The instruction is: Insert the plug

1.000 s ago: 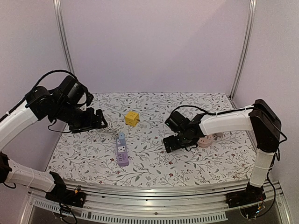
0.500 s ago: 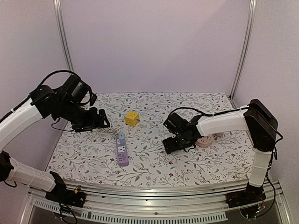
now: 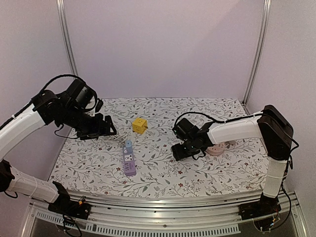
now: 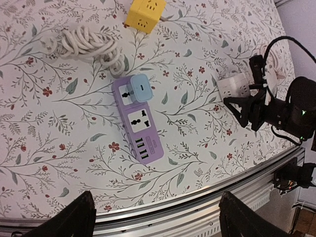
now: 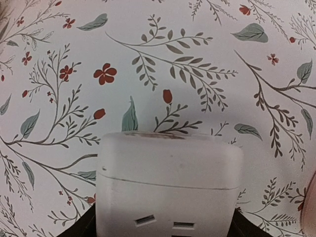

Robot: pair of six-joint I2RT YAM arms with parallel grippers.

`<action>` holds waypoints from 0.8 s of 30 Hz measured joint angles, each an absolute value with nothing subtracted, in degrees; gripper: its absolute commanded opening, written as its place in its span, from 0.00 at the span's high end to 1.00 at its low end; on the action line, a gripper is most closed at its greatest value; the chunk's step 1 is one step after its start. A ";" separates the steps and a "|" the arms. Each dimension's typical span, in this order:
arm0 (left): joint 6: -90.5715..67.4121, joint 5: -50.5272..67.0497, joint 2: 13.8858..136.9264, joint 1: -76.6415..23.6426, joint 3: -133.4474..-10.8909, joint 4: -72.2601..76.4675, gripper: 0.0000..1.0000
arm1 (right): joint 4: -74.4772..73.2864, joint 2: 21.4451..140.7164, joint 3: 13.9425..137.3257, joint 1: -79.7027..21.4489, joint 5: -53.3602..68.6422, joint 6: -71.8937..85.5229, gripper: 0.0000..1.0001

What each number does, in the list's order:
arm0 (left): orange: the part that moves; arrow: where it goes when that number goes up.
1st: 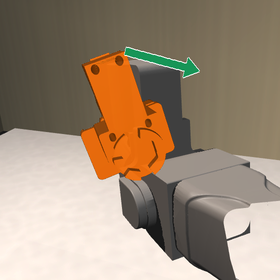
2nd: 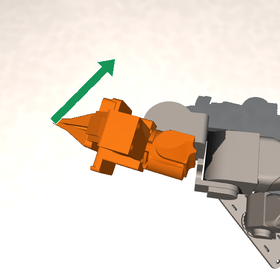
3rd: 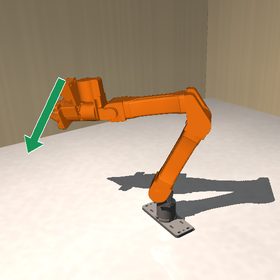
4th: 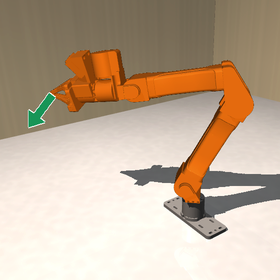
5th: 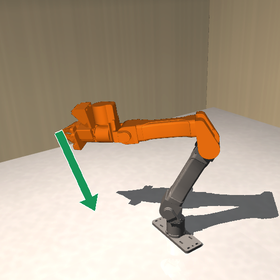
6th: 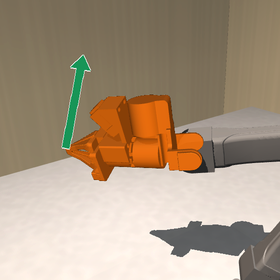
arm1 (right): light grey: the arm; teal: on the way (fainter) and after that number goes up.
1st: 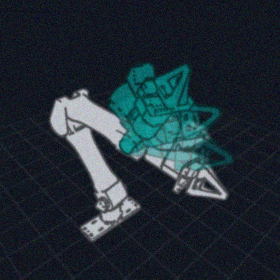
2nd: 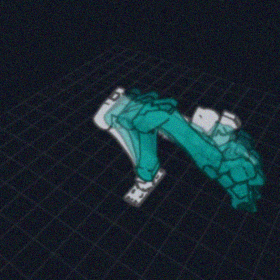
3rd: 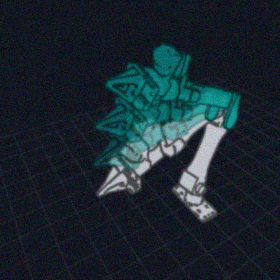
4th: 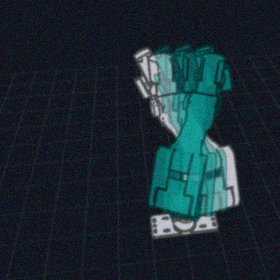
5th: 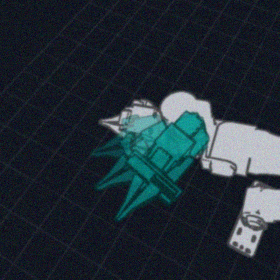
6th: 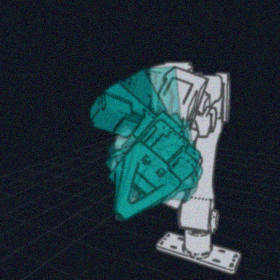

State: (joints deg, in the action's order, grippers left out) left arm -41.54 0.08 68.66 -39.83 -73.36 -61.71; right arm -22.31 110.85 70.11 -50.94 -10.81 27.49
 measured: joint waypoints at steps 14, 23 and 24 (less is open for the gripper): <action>-39.42 4.29 69.30 -39.75 -74.67 -61.58 0.13 | -21.06 108.53 67.79 -50.92 -8.93 26.11 0.54; -35.35 14.20 70.22 -39.31 -78.50 -60.07 0.11 | -18.04 98.26 66.48 -50.92 6.61 21.19 0.57; -34.83 15.31 70.08 -39.31 -78.50 -59.55 0.11 | -17.74 97.36 66.61 -50.92 8.78 20.56 0.57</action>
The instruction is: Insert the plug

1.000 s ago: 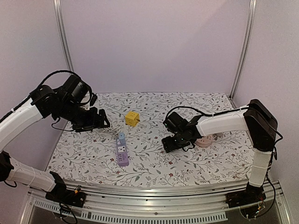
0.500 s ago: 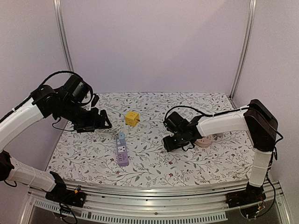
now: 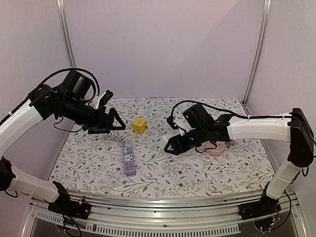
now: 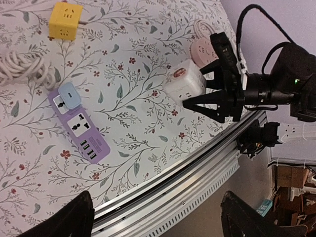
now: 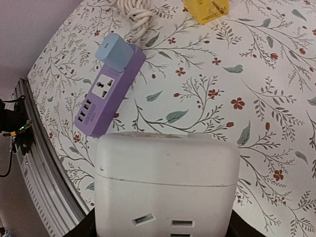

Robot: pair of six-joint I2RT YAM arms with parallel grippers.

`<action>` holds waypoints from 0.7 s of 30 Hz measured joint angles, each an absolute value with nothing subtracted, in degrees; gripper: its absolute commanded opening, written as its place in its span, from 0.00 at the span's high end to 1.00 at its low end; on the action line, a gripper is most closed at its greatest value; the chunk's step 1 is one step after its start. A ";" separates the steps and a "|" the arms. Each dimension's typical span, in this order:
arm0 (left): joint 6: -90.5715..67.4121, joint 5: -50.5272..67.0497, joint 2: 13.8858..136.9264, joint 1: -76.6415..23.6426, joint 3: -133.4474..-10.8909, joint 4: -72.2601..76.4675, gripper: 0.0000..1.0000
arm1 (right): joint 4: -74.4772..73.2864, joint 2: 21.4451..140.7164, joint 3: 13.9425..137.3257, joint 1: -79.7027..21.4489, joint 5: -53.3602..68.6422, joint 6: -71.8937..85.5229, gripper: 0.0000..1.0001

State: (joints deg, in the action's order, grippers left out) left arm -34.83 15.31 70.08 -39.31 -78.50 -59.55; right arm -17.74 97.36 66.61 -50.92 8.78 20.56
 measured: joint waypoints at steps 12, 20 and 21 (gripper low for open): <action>-26.83 26.72 59.57 -39.20 -67.53 -42.35 0.11 | -15.86 93.89 70.43 -50.94 38.50 21.17 0.60; -22.15 30.13 54.11 -39.20 -60.25 -31.77 0.08 | -13.96 93.89 72.31 -50.94 51.27 27.29 0.60; -21.87 30.79 54.00 -39.20 -59.96 -30.74 0.08 | -13.85 93.89 72.66 -50.94 52.34 28.08 0.60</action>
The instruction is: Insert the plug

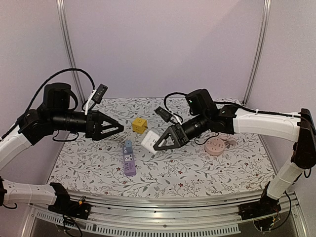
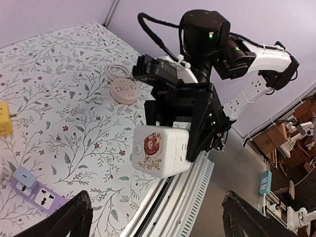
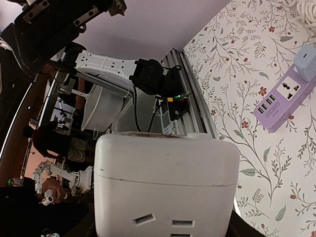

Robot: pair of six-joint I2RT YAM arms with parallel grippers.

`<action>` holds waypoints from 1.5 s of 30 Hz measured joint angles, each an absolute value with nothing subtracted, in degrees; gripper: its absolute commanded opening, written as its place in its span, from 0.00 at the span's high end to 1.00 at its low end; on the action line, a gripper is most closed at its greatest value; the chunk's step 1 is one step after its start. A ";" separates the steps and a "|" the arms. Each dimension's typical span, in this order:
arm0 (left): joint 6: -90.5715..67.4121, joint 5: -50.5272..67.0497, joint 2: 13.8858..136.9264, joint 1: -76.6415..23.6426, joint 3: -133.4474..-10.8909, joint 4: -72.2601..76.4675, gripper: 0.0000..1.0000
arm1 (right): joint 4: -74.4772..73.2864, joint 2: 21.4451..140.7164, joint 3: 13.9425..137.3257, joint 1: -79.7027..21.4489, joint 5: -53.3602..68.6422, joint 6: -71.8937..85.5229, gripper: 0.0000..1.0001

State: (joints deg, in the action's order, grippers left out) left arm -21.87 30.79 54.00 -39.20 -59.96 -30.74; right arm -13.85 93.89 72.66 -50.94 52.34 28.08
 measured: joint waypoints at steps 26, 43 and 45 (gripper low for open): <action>-30.59 50.78 63.86 -40.03 -59.07 -17.65 0.14 | -11.57 94.91 79.88 -55.09 59.27 32.08 0.75; -31.79 55.92 66.94 -43.11 -59.09 -16.88 0.30 | -11.09 94.91 79.96 -55.96 59.18 28.38 0.84; -31.81 56.34 67.46 -43.18 -59.16 -16.78 0.32 | -11.09 94.91 79.96 -55.99 59.16 28.12 0.85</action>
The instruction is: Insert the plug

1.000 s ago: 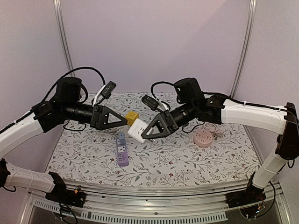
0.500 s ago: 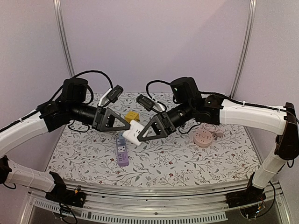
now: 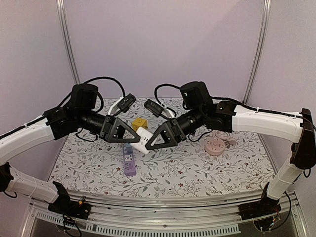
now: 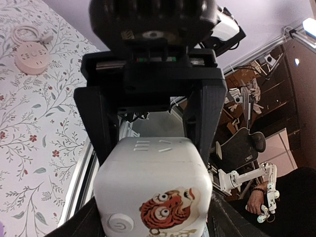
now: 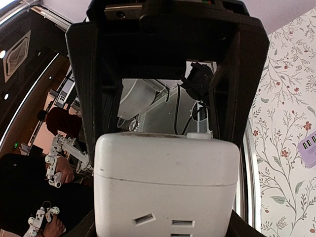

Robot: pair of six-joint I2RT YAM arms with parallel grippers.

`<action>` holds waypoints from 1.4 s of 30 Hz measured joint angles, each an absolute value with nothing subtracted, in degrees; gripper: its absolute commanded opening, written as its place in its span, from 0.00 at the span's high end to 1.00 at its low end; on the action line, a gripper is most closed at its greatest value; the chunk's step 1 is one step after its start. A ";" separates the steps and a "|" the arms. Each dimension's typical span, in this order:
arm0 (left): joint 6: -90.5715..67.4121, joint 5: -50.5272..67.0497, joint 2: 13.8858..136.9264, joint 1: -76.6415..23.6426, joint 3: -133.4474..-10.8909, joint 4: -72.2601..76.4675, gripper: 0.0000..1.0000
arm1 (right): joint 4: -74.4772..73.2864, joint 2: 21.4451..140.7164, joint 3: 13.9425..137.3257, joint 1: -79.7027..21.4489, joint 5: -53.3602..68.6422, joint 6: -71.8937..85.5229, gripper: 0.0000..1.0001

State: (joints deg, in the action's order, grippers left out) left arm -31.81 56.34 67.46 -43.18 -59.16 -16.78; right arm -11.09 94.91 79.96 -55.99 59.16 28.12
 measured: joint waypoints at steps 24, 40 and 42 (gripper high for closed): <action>-30.26 56.16 70.98 -43.62 -63.35 -20.51 1.00 | -12.47 93.93 79.83 -56.16 55.81 25.80 0.24; -35.48 45.71 70.98 -43.66 -65.91 -28.10 1.00 | -20.67 93.01 79.77 -56.25 42.37 17.26 0.01; -36.77 43.92 70.96 -43.66 -66.70 -29.26 1.00 | -21.08 92.27 79.37 -56.25 40.27 15.40 0.01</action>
State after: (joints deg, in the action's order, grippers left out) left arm -36.77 43.92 70.96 -43.66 -66.70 -29.26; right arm -21.08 92.27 79.37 -56.25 40.27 15.40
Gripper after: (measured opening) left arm 0.607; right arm 0.989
